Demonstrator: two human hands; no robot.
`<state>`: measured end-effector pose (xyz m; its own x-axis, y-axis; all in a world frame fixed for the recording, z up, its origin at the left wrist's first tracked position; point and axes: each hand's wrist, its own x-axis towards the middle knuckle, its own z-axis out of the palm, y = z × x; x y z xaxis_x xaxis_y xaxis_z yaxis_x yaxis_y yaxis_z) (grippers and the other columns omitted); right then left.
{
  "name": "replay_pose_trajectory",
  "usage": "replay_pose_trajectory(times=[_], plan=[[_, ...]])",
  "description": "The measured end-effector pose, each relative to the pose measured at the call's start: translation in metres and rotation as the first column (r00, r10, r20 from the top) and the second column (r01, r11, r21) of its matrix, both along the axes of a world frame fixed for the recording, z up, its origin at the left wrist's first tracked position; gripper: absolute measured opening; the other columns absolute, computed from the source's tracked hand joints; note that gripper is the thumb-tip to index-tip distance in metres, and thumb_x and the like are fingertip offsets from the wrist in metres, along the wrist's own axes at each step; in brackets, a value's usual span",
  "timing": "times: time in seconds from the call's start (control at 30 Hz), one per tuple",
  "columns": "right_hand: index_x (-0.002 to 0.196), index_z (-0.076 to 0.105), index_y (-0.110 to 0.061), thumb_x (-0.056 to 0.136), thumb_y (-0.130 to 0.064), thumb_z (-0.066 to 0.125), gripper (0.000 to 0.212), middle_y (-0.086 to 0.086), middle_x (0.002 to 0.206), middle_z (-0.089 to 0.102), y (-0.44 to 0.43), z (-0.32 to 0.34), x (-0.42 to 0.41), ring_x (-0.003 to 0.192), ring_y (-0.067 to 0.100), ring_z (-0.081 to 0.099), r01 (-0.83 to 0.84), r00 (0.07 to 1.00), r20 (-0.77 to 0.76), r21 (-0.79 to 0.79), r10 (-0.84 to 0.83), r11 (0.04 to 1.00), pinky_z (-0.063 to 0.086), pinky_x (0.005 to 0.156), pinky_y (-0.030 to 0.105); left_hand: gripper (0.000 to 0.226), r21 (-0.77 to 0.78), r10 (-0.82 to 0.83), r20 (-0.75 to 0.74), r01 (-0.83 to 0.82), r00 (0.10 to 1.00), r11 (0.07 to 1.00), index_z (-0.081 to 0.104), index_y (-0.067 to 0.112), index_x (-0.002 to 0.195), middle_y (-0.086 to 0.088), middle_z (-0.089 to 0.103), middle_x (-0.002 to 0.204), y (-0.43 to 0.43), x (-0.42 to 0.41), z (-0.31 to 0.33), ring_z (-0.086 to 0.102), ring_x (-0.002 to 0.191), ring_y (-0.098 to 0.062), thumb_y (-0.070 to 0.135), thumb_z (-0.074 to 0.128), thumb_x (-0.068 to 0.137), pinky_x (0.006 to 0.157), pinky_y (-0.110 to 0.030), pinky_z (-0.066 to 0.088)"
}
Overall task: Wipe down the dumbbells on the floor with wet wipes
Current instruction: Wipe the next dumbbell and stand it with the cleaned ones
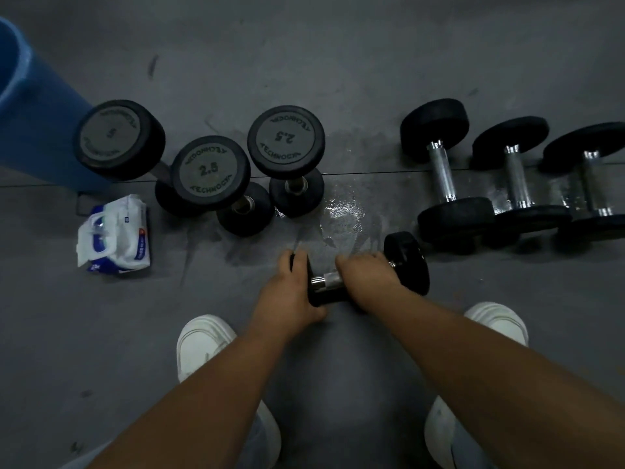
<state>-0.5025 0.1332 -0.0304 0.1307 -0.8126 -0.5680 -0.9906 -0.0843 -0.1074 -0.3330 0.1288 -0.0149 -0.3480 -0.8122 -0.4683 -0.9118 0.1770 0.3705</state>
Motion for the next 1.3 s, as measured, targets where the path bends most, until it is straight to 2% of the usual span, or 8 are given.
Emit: replay_pose_trajectory(times=[0.2, 0.3, 0.4, 0.53, 0.67, 0.77, 1.03, 1.3], plan=[[0.118, 0.049, -0.018, 0.086, -0.028, 0.063, 0.037, 0.011, 0.121, 0.059, -0.011, 0.004, -0.008, 0.110, 0.031, 0.057, -0.137, 0.988, 0.111, 0.290, 0.109, 0.947, 0.044, 0.090, 0.038, 0.110, 0.240, -0.036, 0.008, 0.033, 0.999, 0.970, 0.022, 0.021, 0.152, -0.006, 0.032, 0.148, -0.026, 0.002, 0.002, 0.048, 0.127, -0.027, 0.043, 0.084, 0.064, 0.103, -0.038, 0.045], [0.106, 0.053, -0.017, 0.085, -0.049, 0.061, 0.039, 0.009, 0.110, 0.061, -0.007, 0.008, -0.009, 0.101, 0.030, 0.059, -0.069, 0.974, 0.226, 0.227, 0.017, 0.971, 0.045, 0.082, 0.036, 0.093, 0.106, 0.001, -0.076, 0.007, 0.997, 0.994, 0.026, 0.023, 0.151, -0.003, 0.031, 0.149, -0.011, 0.007, 0.002, 0.051, 0.125, -0.030, 0.046, 0.076, 0.076, 0.101, -0.042, 0.046], [0.089, 0.058, -0.018, 0.097, -0.039, 0.044, 0.026, 0.014, 0.100, 0.064, -0.008, 0.013, -0.014, 0.095, 0.032, 0.060, 0.088, 0.935, 0.333, 0.117, -0.123, 0.989, 0.042, 0.074, 0.032, 0.078, -0.021, -0.015, -0.097, 0.013, 0.995, 1.000, 0.028, 0.021, 0.149, -0.004, 0.023, 0.155, 0.001, 0.006, 0.001, 0.052, 0.124, -0.036, 0.048, 0.066, 0.086, 0.098, -0.044, 0.048], [0.109, 0.058, -0.019, 0.094, -0.025, 0.048, 0.020, 0.013, 0.100, 0.067, 0.016, 0.012, -0.003, 0.094, 0.034, 0.063, 0.244, 0.954, 0.205, -0.109, -0.218, 0.964, 0.044, 0.073, 0.033, 0.122, 0.075, -0.061, -0.010, 0.062, 0.998, 0.995, 0.007, 0.021, 0.156, -0.003, -0.002, 0.161, 0.002, 0.004, -0.002, 0.041, 0.134, -0.036, 0.045, 0.086, 0.065, 0.105, -0.043, 0.044], [0.120, 0.052, -0.031, 0.089, -0.027, 0.053, 0.032, 0.002, 0.103, 0.068, 0.026, 0.019, 0.014, 0.096, 0.028, 0.064, 0.082, 0.967, 0.256, -0.308, 0.000, 0.948, 0.043, 0.077, 0.033, 0.123, 0.097, -0.065, 0.022, 0.063, 0.998, 0.993, 0.008, 0.022, 0.156, -0.005, -0.001, 0.161, -0.007, 0.001, -0.002, 0.045, 0.132, -0.037, 0.033, 0.087, 0.062, 0.103, -0.043, 0.046], [0.102, 0.061, -0.022, 0.089, -0.022, 0.053, 0.016, 0.005, 0.102, 0.060, 0.015, 0.020, -0.014, 0.098, 0.029, 0.059, 0.157, 0.977, 0.192, -0.324, -0.097, 0.933, 0.041, 0.070, 0.032, 0.123, 0.097, -0.035, -0.003, 0.035, 0.999, 0.995, 0.012, 0.023, 0.154, -0.004, 0.004, 0.160, -0.012, 0.000, -0.006, 0.044, 0.132, -0.035, 0.035, 0.089, 0.059, 0.104, -0.043, 0.045], [0.108, 0.049, -0.014, 0.088, -0.027, 0.048, 0.024, 0.015, 0.108, 0.063, 0.005, 0.026, -0.007, 0.098, 0.034, 0.060, 0.431, 0.880, 0.215, 0.009, -0.423, 0.902, 0.040, 0.070, 0.034, 0.125, 0.106, -0.022, -0.038, 0.026, 0.999, 0.994, 0.014, 0.024, 0.154, -0.003, 0.010, 0.157, -0.018, 0.001, -0.010, 0.045, 0.131, -0.032, 0.033, 0.089, 0.055, 0.104, -0.040, 0.045], [0.097, 0.059, -0.015, 0.082, -0.014, 0.056, 0.015, 0.009, 0.099, 0.058, 0.034, -0.009, 0.000, 0.096, 0.031, 0.058, 0.266, 0.963, 0.145, -0.365, -0.228, 0.892, 0.041, 0.084, 0.042, 0.124, 0.117, -0.008, -0.052, 0.014, 0.999, 0.993, 0.013, 0.029, 0.152, 0.002, 0.009, 0.156, -0.019, 0.002, -0.015, 0.046, 0.130, -0.032, 0.035, 0.087, 0.053, 0.104, -0.042, 0.046]])
